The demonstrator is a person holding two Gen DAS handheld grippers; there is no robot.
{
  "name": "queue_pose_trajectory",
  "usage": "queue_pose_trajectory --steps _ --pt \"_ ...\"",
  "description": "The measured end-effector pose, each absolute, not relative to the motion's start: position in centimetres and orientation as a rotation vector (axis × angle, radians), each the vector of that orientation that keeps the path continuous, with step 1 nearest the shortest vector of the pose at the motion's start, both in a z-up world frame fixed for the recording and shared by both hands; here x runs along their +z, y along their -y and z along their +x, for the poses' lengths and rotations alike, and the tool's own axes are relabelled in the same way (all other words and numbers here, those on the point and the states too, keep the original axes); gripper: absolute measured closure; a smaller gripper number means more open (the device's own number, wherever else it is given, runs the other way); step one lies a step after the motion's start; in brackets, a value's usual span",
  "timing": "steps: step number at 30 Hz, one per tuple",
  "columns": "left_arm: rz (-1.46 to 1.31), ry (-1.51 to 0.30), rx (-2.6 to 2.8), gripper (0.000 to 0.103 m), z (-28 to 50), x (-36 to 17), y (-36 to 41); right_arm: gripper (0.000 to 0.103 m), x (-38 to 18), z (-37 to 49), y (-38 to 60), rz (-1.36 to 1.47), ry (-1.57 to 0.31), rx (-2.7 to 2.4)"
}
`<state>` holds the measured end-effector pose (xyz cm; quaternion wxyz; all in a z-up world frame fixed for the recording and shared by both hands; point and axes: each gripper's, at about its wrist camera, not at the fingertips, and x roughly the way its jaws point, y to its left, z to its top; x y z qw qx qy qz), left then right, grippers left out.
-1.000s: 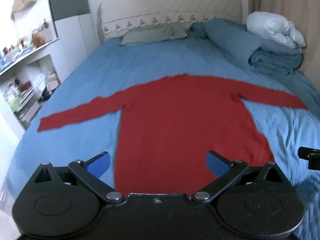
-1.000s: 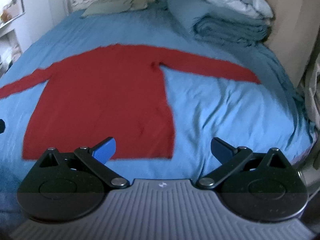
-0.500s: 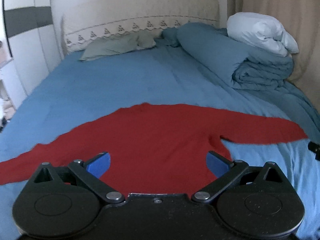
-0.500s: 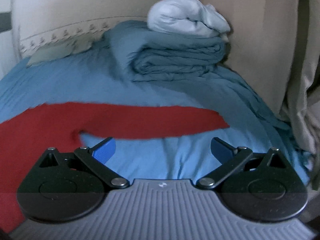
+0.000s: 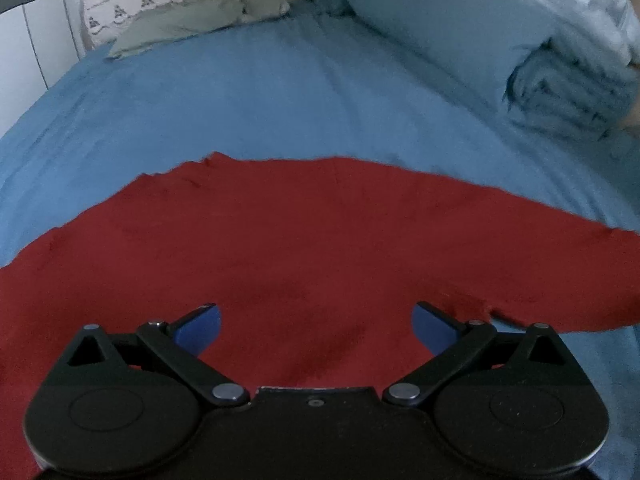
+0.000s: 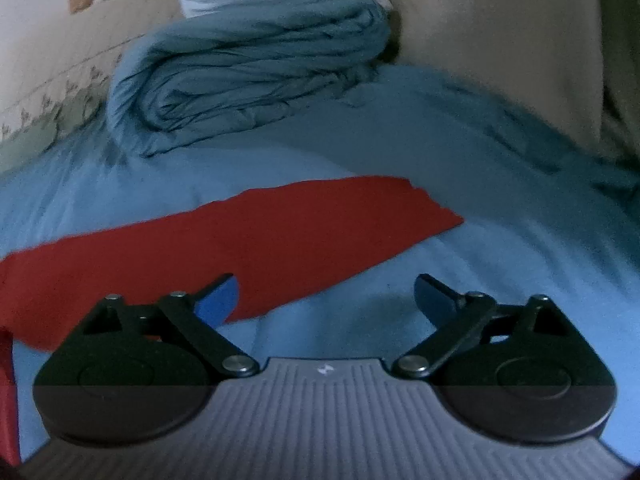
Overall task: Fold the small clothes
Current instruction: 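Grasp one sleeve cuff with the right tool and lift it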
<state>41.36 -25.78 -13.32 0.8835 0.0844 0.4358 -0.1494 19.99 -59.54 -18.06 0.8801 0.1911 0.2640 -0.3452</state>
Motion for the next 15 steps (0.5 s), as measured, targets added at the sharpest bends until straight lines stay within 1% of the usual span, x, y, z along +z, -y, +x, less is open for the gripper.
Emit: queue_pose_trajectory --steps 1,4,6,7,8,9,10,12,15 --pt "0.169 -0.919 -0.315 0.0 41.8 -13.7 26.0 0.0 -18.5 20.0 60.4 0.434 -0.536 -0.72" --pt "0.163 -0.94 -0.312 0.001 43.0 -14.5 26.9 0.013 -19.0 20.1 62.2 0.52 -0.478 -0.737" --pt "0.174 -0.95 -0.3 0.004 43.8 -15.0 27.3 0.031 -19.3 20.1 63.4 0.581 -0.447 -0.76" --pt "0.177 -0.956 -0.299 0.006 44.3 -15.3 27.6 0.035 -19.5 20.1 64.0 0.611 -0.437 -0.775" --pt "0.175 -0.963 -0.296 0.006 44.6 -15.5 27.7 0.048 -19.6 20.1 64.5 0.639 -0.428 -0.787" --pt "0.174 -0.97 -0.29 0.006 45.0 -15.7 27.8 0.065 -19.6 20.1 64.9 0.658 -0.425 -0.801" --pt "0.173 -0.977 -0.281 0.006 45.4 -15.9 27.8 0.07 -19.6 20.2 65.3 0.67 -0.426 -0.812" --pt "0.172 -1.005 -0.264 0.006 46.2 -16.6 28.0 0.079 -19.4 20.3 65.8 0.688 -0.428 -0.815" --pt "0.167 -1.025 -0.253 0.003 46.9 -17.1 28.1 0.081 -18.6 20.7 65.5 0.663 -0.437 -0.802"
